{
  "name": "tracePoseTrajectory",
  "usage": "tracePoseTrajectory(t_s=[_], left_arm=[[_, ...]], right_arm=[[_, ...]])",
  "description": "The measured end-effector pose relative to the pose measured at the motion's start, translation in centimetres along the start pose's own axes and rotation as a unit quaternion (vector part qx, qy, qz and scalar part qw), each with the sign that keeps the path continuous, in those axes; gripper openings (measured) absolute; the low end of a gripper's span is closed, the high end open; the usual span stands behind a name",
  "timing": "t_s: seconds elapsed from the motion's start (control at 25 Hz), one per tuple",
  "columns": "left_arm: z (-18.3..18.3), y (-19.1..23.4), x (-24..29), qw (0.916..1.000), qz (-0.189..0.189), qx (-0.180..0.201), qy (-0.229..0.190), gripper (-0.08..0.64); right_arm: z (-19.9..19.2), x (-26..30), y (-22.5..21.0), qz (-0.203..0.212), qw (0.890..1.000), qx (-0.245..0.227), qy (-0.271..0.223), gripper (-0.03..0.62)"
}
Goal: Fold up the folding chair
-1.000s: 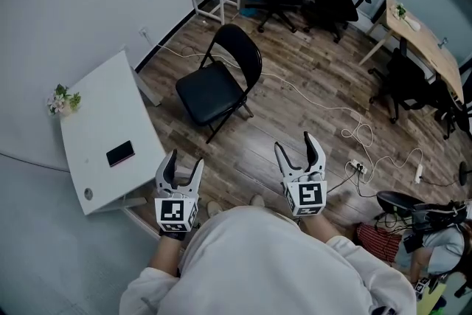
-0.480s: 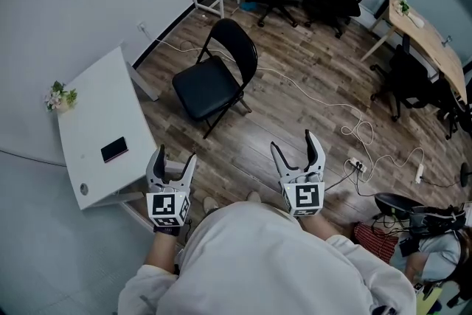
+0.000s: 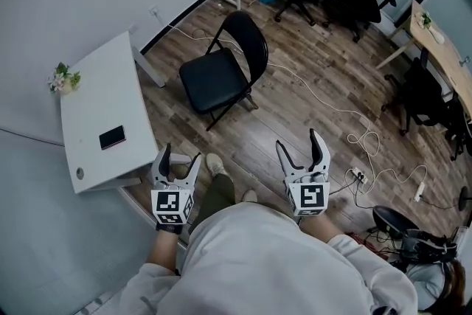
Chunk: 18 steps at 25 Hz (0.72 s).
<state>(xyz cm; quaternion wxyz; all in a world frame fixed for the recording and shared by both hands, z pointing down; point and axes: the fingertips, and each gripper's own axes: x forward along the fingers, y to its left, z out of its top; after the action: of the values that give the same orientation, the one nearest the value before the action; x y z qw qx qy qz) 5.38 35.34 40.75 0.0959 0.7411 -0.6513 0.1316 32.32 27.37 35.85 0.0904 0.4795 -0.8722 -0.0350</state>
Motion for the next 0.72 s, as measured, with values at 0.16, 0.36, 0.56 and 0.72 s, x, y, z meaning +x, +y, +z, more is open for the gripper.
tracePoseTrajectory(t_s=[0.16,0.36,0.56,0.72], left_arm=[[-0.9,2.3,3.1,0.9998,0.005,-0.012,0.013,0.359],[-2.4,6.0,8.2,0.9991,0.002,-0.032,0.029,0.359],[-2.9,9.6,15.0,0.9977,-0.009,-0.049,0.047,0.359],[-3.2,13.4,20.1,0.9956,-0.024,-0.066,0.061,0.359]], right_arm=[[0.4,4.3,-0.2,0.007,1.000,-0.005,0.002,0.374],[0.2,9.9,-0.2,0.014,1.000,-0.016,0.019,0.373],[-0.2,17.1,-1.2,0.010,0.999,-0.024,0.041,0.371],[0.3,24.0,-1.3,0.004,0.998,-0.031,0.055,0.371]])
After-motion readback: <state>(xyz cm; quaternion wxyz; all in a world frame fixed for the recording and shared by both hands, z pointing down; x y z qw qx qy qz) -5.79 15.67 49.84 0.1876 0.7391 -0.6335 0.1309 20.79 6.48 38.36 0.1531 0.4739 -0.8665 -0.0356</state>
